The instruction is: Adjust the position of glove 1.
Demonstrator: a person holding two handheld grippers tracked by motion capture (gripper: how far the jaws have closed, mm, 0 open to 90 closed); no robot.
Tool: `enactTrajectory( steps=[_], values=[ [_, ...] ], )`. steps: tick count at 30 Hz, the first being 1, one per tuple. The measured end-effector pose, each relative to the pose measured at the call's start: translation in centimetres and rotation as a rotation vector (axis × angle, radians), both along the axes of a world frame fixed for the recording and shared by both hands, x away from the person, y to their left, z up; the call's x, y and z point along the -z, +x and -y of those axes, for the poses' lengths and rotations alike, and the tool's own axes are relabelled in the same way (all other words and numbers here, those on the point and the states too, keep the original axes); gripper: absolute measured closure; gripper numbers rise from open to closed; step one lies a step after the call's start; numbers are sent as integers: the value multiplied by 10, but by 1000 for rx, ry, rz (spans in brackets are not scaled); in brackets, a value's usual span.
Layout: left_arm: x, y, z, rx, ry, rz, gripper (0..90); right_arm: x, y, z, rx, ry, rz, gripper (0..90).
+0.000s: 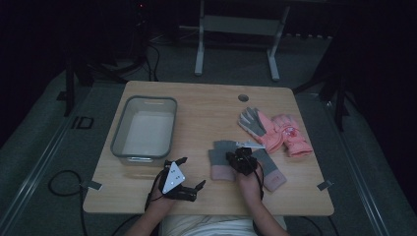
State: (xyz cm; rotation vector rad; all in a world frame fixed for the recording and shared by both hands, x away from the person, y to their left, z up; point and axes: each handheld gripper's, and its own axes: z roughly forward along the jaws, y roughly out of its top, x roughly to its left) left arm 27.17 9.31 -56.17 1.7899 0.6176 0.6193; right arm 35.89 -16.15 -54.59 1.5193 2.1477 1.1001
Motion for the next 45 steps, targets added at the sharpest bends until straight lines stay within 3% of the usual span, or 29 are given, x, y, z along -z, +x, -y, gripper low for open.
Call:
enactTrajectory(
  steps=[9, 13, 18, 25, 30, 35, 39, 42, 45],
  values=[
    [0, 0, 0, -4, 1, 3, 6, 9, 2, 1, -10, -1, 6, 836],
    [0, 0, 0, -3, 1, 2, 6, 4, 2, 4, -32, 19, 4, 758],
    [0, 0, 0, -2, -5, 0, 6, -12, 0, 14, -94, -59, 105, 700],
    [0, -1, 1, 3, 0, 5, 6, -33, 7, 57, -203, -80, 188, 662],
    [0, 0, 1, -1, -2, 2, 6, -39, 9, 101, -209, -94, 179, 672],
    [0, -1, 1, -1, 3, 7, 6, -34, 4, 132, -212, -105, 149, 664],
    [0, -1, 1, -3, 1, 7, 7, -26, -4, 143, -236, -122, 132, 630],
    [0, -1, 1, -5, 3, 7, 6, -20, -10, 145, -263, -117, 113, 630],
    [0, -1, 2, -4, 4, 10, 6, -13, -13, 143, -292, -142, 95, 630]
  ],
)
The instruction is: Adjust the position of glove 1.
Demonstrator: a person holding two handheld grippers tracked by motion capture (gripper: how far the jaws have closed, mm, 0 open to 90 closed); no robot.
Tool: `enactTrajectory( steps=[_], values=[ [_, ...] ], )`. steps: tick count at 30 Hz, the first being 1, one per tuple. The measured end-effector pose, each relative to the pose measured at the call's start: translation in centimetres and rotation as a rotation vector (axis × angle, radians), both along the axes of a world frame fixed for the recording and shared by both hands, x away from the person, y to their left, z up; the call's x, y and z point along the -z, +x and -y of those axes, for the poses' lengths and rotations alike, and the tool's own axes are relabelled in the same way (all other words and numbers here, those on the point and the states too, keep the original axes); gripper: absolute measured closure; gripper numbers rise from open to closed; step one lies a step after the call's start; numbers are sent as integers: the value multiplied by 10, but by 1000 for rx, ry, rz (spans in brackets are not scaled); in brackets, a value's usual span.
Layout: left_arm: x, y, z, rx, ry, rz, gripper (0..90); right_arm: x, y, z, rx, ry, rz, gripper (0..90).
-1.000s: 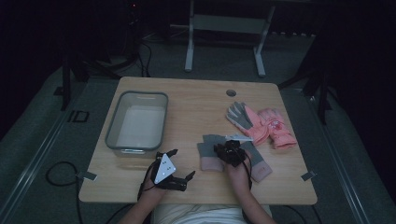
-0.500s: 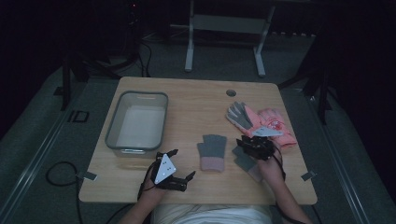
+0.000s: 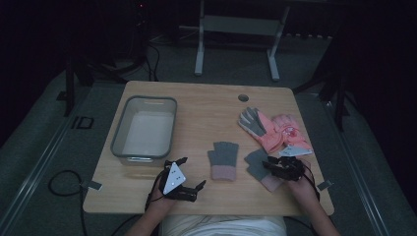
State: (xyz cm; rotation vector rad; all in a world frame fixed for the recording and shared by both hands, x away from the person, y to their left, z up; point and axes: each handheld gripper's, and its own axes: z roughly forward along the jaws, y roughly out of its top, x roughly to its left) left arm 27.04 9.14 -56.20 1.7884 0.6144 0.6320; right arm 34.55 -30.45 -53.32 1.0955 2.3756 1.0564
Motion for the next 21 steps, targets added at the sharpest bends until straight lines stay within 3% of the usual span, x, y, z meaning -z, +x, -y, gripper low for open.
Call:
enactTrajectory(
  steps=[3, 8, 13, 17, 19, 21],
  values=[
    [0, 0, 0, 0, 1, 0, 6, 7, 2, -1, -17, -24, -17, 621],
    [0, 0, 0, 2, -4, -1, 6, 15, 4, 0, -18, -19, -33, 621],
    [0, 0, 0, 0, -4, 0, 6, 18, 4, 0, -22, -14, -15, 697],
    [0, 0, 0, 1, -4, 3, 6, 17, 1, -4, 2, -19, -16, 829],
    [0, 0, -1, 0, -4, 1, 6, 14, -2, -7, 22, -33, -20, 850],
    [0, 0, -1, 2, -5, 2, 6, 8, -7, -12, 37, -15, -17, 854]
  ],
)
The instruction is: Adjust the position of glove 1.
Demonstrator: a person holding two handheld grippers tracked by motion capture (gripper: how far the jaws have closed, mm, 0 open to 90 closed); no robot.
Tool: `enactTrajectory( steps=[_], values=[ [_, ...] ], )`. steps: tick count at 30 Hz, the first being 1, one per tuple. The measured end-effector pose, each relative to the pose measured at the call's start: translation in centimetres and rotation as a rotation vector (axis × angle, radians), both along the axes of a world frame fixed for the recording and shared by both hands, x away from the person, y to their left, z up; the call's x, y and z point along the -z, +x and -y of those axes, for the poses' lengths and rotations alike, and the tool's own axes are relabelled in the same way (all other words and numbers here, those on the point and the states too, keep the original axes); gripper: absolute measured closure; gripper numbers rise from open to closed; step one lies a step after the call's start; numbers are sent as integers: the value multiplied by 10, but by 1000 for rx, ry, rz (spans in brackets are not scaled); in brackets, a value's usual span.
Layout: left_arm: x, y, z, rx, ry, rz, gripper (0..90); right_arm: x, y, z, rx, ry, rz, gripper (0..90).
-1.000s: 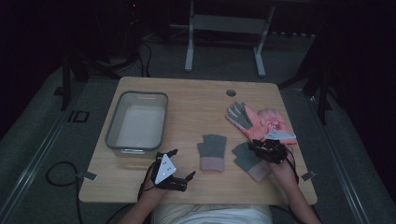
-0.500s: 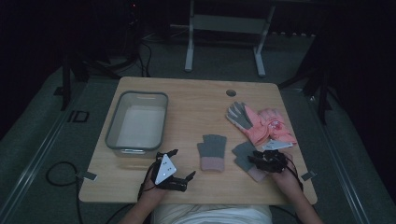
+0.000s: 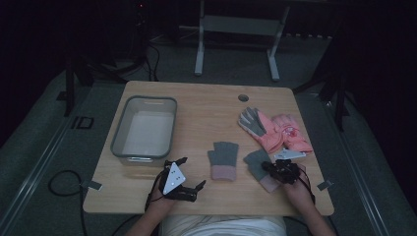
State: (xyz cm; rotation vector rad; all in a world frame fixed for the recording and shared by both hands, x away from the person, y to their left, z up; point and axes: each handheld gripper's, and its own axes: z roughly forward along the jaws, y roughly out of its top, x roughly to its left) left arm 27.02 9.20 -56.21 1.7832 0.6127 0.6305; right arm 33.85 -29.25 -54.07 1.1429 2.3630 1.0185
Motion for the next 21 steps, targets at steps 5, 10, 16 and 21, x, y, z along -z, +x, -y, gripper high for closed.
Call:
enactTrajectory(
  steps=[5, 10, 16, 21],
  values=[
    [0, 0, 0, -3, 0, 2, 6, -20, -25, -18, 42, 25, 59, 855],
    [0, -1, 0, -1, 5, 4, 6, -31, -42, -17, 223, 111, 79, 855],
    [0, -1, 1, 0, 6, 5, 6, -18, -59, -12, 366, 115, 57, 855],
    [0, -1, 1, 0, 10, 9, 6, -5, -53, -7, 409, 115, 3, 854]
  ],
)
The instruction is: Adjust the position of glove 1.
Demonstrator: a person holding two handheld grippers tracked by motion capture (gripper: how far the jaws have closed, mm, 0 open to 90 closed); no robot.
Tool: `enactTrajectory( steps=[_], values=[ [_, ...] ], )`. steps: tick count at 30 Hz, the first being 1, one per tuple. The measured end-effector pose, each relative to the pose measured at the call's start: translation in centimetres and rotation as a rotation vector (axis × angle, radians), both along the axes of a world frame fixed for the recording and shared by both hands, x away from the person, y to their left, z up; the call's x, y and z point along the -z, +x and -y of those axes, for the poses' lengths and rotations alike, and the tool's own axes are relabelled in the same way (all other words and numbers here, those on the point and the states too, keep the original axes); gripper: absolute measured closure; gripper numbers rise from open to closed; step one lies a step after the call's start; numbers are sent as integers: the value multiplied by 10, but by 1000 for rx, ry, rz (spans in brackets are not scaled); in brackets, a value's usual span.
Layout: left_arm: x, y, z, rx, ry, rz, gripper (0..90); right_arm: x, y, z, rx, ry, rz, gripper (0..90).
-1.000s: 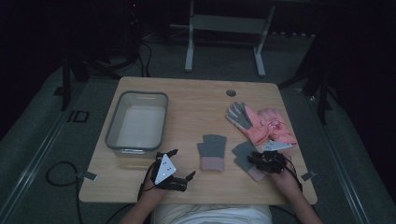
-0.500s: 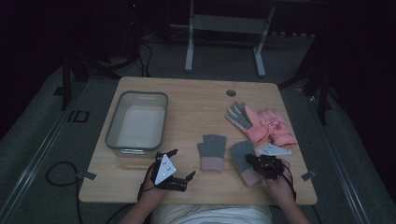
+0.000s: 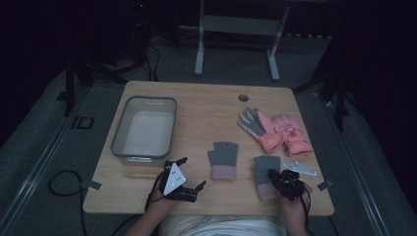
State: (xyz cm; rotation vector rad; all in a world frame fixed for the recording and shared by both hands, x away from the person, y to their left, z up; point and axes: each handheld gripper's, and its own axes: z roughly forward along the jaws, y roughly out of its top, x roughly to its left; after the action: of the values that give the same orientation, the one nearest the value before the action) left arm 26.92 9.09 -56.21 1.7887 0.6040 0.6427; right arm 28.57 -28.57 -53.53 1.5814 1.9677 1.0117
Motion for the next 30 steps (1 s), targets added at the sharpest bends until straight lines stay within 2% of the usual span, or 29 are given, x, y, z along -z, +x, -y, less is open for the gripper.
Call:
enactTrajectory(
  steps=[5, 9, 12, 14, 15, 18, 19, 21, 24, 27, 30],
  values=[
    [0, 0, 0, 0, -2, 0, 6, 10, 5, 3, 16, 13, -32, 843],
    [0, 0, 0, 2, 0, 0, 6, 16, 8, 4, 22, 5, -35, 821],
    [0, 0, 0, 4, -1, -1, 6, 17, 9, 5, 13, -3, -29, 799],
    [0, 0, 0, 2, -4, -4, 6, 14, 9, 7, 10, 20, -37, 769],
    [0, 0, 0, 0, -5, -5, 6, 11, 8, 9, 3, 18, -25, 768],
    [0, 0, 0, 4, -9, -5, 6, -1, 10, 15, -49, 41, 16, 741],
    [0, 1, 0, 4, -11, -6, 6, -4, 12, 17, -79, 33, 27, 725],
    [0, 1, 0, 6, -13, -6, 6, -10, 17, 20, -132, -13, 46, 707],
    [0, 1, -1, 5, -13, -5, 6, -13, 21, 25, -216, -50, 42, 666],
    [0, 2, -1, 5, -20, -15, 6, -10, 22, 28, -288, -97, 30, 654],
    [0, 2, -2, 6, -30, -16, 6, -6, 22, 29, -334, -134, 24, 635]
  ],
)
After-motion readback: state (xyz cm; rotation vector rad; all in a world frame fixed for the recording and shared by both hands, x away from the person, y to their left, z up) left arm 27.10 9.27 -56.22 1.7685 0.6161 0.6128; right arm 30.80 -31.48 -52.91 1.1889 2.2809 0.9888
